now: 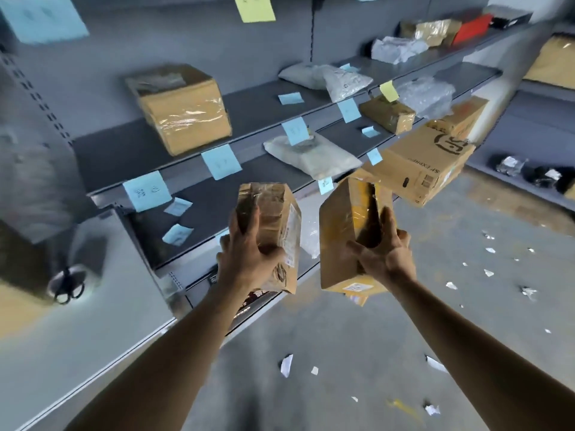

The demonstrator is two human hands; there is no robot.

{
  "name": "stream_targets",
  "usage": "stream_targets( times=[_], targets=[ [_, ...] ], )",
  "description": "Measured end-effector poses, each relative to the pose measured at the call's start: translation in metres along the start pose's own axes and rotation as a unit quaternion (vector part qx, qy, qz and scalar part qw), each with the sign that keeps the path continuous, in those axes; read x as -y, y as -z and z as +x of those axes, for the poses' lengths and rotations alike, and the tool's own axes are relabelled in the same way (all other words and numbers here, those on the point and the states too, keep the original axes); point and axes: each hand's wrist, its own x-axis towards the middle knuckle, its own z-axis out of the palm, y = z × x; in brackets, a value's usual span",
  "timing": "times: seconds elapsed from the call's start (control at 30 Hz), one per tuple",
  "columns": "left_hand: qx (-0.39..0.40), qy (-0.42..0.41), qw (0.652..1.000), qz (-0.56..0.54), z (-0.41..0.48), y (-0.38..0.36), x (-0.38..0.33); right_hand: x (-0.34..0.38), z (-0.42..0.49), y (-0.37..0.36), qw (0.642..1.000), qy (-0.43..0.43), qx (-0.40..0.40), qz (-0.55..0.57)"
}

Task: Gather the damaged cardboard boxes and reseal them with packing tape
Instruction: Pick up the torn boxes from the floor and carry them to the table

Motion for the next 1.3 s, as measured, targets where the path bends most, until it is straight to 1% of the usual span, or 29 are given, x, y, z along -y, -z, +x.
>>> stream_targets(
  times=[0.17, 0.43, 0.63, 0.77, 0.87, 1.0, 1.1, 1.17, 1.23, 1.3],
  targets=[
    [-0.042, 0.043, 0.998, -0.005, -0.030, 0.049, 0.074, 0.057, -0.039, -0.047, 0.998, 0.053, 0.046, -0.003],
    [-0.104, 0.101, 0.989, -0.015, -0.100, 0.137, 0.200, 0.140, -0.127, -0.136, 0.985, 0.138, 0.105, -0.018],
    [-0.124, 0.161, 0.979, -0.028, -0.148, 0.183, 0.285, 0.197, -0.186, -0.203, 0.974, 0.178, 0.139, -0.028],
    [-0.128, 0.184, 0.974, -0.026, -0.181, 0.206, 0.329, 0.227, -0.227, -0.246, 0.960, 0.208, 0.184, -0.039],
    [-0.127, 0.211, 0.969, -0.020, -0.205, 0.220, 0.357, 0.247, -0.256, -0.273, 0.952, 0.224, 0.203, -0.049],
    [-0.159, 0.252, 0.954, -0.032, -0.240, 0.236, 0.395, 0.270, -0.287, -0.303, 0.934, 0.255, 0.246, -0.049],
    [-0.201, 0.289, 0.934, -0.059, -0.266, 0.249, 0.431, 0.289, -0.307, -0.322, 0.915, 0.285, 0.285, -0.017],
    [-0.220, 0.322, 0.919, -0.058, -0.279, 0.260, 0.451, 0.301, -0.318, -0.331, 0.904, 0.301, 0.304, -0.014],
    [-0.220, 0.347, 0.911, -0.043, -0.288, 0.270, 0.466, 0.314, -0.328, -0.338, 0.889, 0.328, 0.319, -0.021],
    [-0.221, 0.358, 0.907, -0.034, -0.292, 0.277, 0.475, 0.327, -0.334, -0.343, 0.882, 0.342, 0.324, -0.030]
  ],
)
